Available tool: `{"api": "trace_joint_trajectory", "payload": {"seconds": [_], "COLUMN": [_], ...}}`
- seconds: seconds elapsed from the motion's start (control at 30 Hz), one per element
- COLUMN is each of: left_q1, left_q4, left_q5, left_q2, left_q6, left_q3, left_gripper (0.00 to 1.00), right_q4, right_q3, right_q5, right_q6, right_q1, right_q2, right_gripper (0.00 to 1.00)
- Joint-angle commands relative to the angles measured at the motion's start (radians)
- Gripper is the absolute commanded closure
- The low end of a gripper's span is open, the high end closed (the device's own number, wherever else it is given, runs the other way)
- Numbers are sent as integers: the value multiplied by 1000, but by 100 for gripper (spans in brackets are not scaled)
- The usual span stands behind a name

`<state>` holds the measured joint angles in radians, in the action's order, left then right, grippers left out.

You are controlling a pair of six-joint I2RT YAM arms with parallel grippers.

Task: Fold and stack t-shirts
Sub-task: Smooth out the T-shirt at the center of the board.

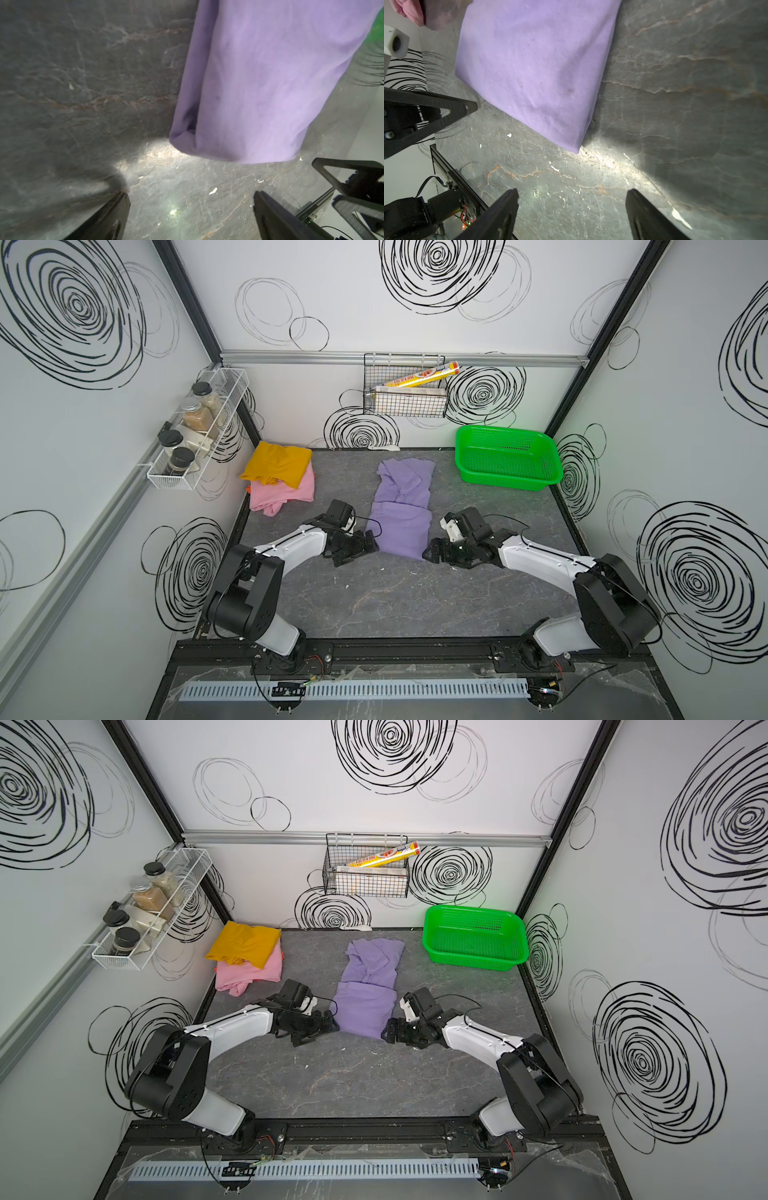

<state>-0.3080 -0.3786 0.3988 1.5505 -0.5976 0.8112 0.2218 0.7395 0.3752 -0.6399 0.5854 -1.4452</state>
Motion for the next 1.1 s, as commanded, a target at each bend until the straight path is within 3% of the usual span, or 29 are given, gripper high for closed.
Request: {"api": "trace_joint_trajectory", "payload": {"seconds": [0.0, 0.27, 0.57, 0.87, 1.07], "left_q1": [10, 54, 91, 125, 109], "left_q4": [39, 58, -35, 184, 329], "left_q5": [-11, 14, 40, 244, 298], "left_q2": [16, 43, -61, -25, 48], "left_q6": [25, 17, -32, -186, -257], "left_q3": [-10, 11, 180, 164, 97], "left_gripper": [1, 1, 1, 1, 1], "right_q4": [-13, -14, -7, 18, 36], "right_q3": [-2, -4, 10, 24, 5], "right_q5": [12, 16, 14, 5, -9], "right_q6": [-2, 6, 16, 35, 44], "right_q1": [-2, -2, -2, -2, -2], "right_q2": [25, 19, 4, 2, 23], "right_gripper": [14, 15, 15, 15, 15]}}
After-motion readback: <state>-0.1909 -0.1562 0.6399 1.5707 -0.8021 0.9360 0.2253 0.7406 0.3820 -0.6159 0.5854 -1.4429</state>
